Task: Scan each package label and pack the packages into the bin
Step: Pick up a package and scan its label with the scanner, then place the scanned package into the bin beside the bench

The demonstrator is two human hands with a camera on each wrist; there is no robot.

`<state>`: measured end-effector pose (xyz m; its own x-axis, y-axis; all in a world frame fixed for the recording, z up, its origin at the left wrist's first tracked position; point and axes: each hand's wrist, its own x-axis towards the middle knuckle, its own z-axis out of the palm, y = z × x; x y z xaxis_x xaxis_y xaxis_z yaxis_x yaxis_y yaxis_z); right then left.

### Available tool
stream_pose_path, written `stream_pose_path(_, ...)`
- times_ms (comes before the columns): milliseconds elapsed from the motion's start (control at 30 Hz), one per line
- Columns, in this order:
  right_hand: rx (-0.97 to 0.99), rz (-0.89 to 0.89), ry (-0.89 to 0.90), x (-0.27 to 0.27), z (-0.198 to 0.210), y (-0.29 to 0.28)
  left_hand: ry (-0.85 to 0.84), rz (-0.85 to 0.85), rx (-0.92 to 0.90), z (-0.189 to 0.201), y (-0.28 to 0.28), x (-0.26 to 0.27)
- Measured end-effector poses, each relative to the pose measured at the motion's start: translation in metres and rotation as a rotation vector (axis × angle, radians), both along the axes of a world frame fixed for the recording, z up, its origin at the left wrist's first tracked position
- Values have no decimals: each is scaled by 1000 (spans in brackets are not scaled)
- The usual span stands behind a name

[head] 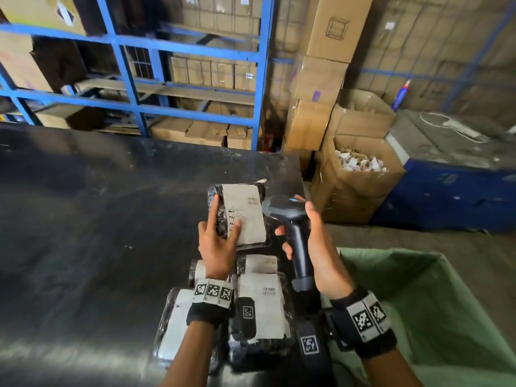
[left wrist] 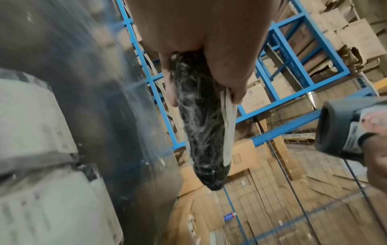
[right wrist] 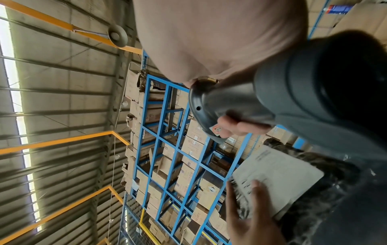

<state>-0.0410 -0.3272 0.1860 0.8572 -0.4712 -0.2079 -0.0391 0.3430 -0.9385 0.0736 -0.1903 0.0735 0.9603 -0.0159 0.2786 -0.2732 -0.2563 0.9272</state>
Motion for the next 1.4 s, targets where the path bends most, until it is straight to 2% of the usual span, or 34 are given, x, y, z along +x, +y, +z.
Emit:
stream_pose_path(100, -56, -33, 39, -3, 1, 6, 4, -23, -19, -7, -15, -5)
stream_pose_path(233, -28, -80, 134, -3, 0, 4, 30, -12, -53, -13, -22, -17)
stream_pose_path(633, 10, -32, 126, -7, 0, 3, 37, 11, -82, -23, -19, -15)
stream_pose_path(800, -95, -104, 142, -9, -12, 1, 53, 13, -79, -23, -14, -13)
stream_pose_path(933, -192, -229, 255, -22, -52, -4, 71, 27, -74, -24, -3, -11)
stream_pose_path(1067, -272, -329, 425, -42, -113, -10, 76, 48, -52, -24, 9, -13)
stream_pose_path(1267, -206, -371, 563, -71, -190, -2, 38, 26, -14, -29, 23, -24)
stream_pose_path(1400, -155, -352, 619, -85, -231, 4, 78, 31, -15, -32, 31, -37)
